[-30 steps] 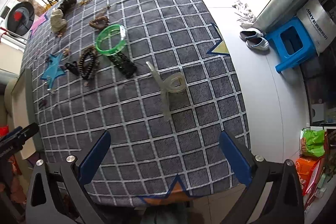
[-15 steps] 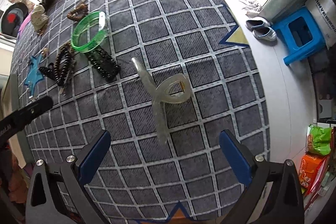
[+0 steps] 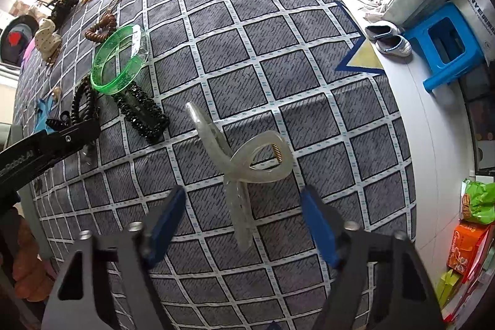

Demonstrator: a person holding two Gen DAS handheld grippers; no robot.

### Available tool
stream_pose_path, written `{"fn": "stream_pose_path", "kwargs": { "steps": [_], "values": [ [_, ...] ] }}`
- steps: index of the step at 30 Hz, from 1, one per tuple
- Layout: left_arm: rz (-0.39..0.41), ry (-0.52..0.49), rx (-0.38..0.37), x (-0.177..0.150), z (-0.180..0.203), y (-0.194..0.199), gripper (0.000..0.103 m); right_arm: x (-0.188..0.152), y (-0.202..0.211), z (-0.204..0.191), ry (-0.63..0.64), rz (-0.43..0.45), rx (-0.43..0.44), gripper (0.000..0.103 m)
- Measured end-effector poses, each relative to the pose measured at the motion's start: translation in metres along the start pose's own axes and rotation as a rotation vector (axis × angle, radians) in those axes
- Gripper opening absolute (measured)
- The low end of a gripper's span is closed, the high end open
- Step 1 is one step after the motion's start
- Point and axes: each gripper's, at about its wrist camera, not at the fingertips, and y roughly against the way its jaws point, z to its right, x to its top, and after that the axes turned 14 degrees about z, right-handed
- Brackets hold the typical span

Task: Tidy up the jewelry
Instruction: 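Grasp the clear plastic claw clip with the right tool while the left tool grasps the black coiled hair tie, then carry both items into the white tray, opening the left tool then the right tool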

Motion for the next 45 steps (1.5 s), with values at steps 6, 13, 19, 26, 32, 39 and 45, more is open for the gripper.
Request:
{"fn": "stream_pose_path", "kwargs": {
  "steps": [6,13,19,26,32,39,45],
  "values": [
    [0.038,-0.005,-0.002,0.002,-0.001,0.01,0.026,0.001,-0.001,0.008,-0.01,0.016,0.033,0.015],
    [0.083,-0.036,-0.04,0.005,0.001,0.027,0.02,0.003,0.01,0.004,-0.001,0.04,0.044,0.008],
    [0.103,-0.051,-0.073,0.002,-0.002,0.045,0.02,0.0,0.027,-0.005,0.026,0.047,0.069,0.008],
    [0.118,-0.055,-0.102,-0.006,-0.006,0.069,0.02,-0.002,0.041,-0.013,0.034,0.042,0.079,0.008],
    [0.155,-0.039,-0.107,-0.012,-0.022,0.101,0.02,-0.002,0.06,-0.031,0.075,0.055,0.103,0.008],
    [0.223,0.018,-0.085,-0.017,-0.06,0.14,0.02,-0.001,0.079,-0.078,0.161,0.072,0.153,0.008],
    [0.289,0.098,-0.045,-0.024,-0.108,0.174,0.02,-0.002,0.091,-0.137,0.266,0.077,0.225,0.008]
  ]
}}
